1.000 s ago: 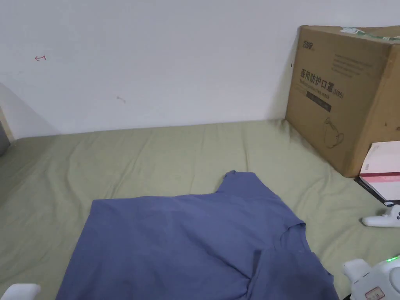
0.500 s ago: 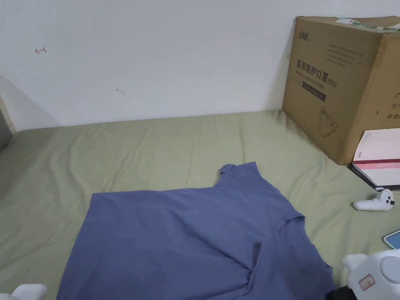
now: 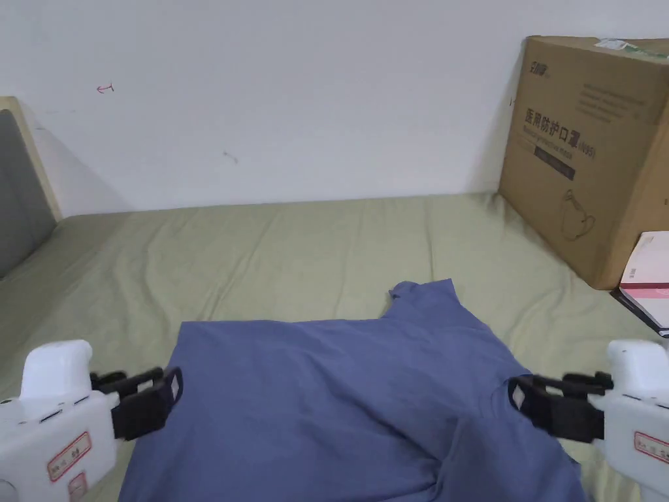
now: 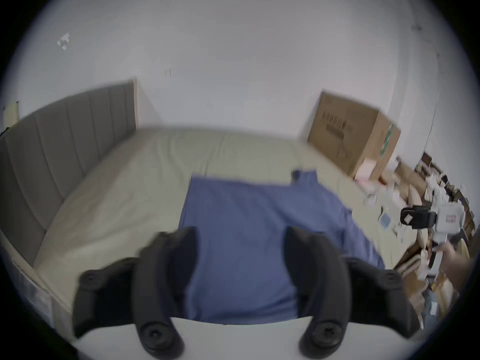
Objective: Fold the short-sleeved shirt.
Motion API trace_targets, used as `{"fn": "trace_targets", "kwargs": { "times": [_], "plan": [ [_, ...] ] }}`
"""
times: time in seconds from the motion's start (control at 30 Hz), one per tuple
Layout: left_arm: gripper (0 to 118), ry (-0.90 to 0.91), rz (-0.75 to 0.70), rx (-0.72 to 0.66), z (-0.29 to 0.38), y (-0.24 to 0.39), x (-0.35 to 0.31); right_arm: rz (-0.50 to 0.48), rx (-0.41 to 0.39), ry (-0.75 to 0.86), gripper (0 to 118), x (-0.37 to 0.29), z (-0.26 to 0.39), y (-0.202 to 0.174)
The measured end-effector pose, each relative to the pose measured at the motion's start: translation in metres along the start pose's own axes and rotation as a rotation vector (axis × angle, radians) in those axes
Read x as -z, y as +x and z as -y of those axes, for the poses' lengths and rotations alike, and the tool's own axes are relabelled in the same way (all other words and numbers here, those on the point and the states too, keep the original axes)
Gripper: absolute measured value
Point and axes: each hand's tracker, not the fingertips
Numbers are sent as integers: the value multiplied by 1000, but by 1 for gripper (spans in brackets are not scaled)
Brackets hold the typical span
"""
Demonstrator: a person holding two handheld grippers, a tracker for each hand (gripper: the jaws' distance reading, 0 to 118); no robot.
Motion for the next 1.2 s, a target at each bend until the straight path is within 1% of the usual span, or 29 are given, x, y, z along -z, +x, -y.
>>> {"fn": "trace_targets", "kwargs": {
  "times": [0.03, 0.07, 0.1, 0.13, 0.17, 0.2, 0.23, 0.3, 0.33, 0.37, 0.4, 0.47, 0.5, 0.57, 0.6, 0.63, 0.67, 0.7, 0.73, 0.77, 0.8, 0.83, 0.87, 0.93, 1.03, 1.07, 1.1, 1.17, 1.2],
  "plan": [
    [50, 46, 13, -8, 0, 8, -6, -7, 15, 75, 60, -5, -1, -8],
    [34, 99, 14, -18, 1, 17, -12, 12, 19, 142, 43, -8, -3, -18],
    [8, 151, 2, -15, 3, 15, -8, 52, 20, 197, 10, -11, -5, -28],
    [0, 206, -56, 29, 4, 24, -14, 102, 9, 250, 0, -12, -6, -36],
    [0, 255, -83, 54, 3, 30, -18, 104, 8, 303, 0, -15, -7, -39],
    [0, 276, -68, 46, 2, 34, -21, 69, 15, 331, 0, -15, -11, -42],
    [0, 296, -57, 35, 0, 36, -20, 64, 14, 341, 0, -14, -14, -45],
    [0, 272, -48, -7, -8, 35, -21, 72, 15, 314, 0, -9, -22, -43],
    [0, 253, -38, -25, -13, 31, -20, 48, 20, 305, 0, -9, -26, -43],
    [0, 188, -38, -39, -20, 23, -16, 24, 25, 293, 0, -10, -28, -43],
    [0, 88, -20, -58, -29, 12, -9, 29, 21, 290, 0, -12, -29, -44],
    [0, -184, 35, -150, -40, -15, 8, 23, -3, 255, 0, -13, -28, -45],
    [0, -305, 29, -175, -41, -24, 14, 15, -14, 228, 0, -12, -27, -45],
    [0, -528, -47, -213, -30, -47, 31, 0, -52, 154, 0, -9, -22, -45],
    [0, -604, -65, -231, -19, -61, 39, 4, -79, 128, 0, -7, -19, -45],
    [0, -652, -48, -235, -9, -69, 44, 1, -104, 106, 0, -6, -17, -46],
    [2, -684, -52, -256, 2, -82, 50, -5, -139, 86, 0, -6, -12, -50],
    [29, -731, -90, -257, 14, -92, 56, -7, -170, 72, 0, -5, -9, -52],
    [66, -766, -138, -241, 26, -99, 61, -11, -199, 58, 0, -4, -5, -55],
    [91, -805, -169, -225, 38, -105, 66, -11, -218, 43, 0, -3, -2, -57],
    [94, -842, -178, -201, 52, -109, 72, -3, -238, 22, 0, -1, 2, -56],
    [94, -848, -175, -182, 61, -111, 74, 50, -256, -5, 0, 3, 4, -59],
    [94, -848, -181, -171, 72, -116, 80, 63, -263, -26, 0, 7, 6, -60],
    [94, -895, -186, -153, 93, -119, 91, 48, -248, -38, 0, 10, 9, -58],
    [93, -973, -192, -90, 124, -116, 106, 58, -215, -61, 0, 14, 9, -56],
    [92, -1000, -205, -71, 133, -116, 110, 57, -204, -65, 0, 14, 9, -54],
    [89, -993, -204, -36, 139, -114, 113, 56, -195, -69, 0, 15, 8, -52],
    [87, -962, -208, -44, 136, -109, 107, 59, -187, -76, 0, 16, 7, -50],
    [82, -955, -218, -42, 133, -107, 105, 64, -184, -80, 0, 15, 7, -48]
  ]
}}
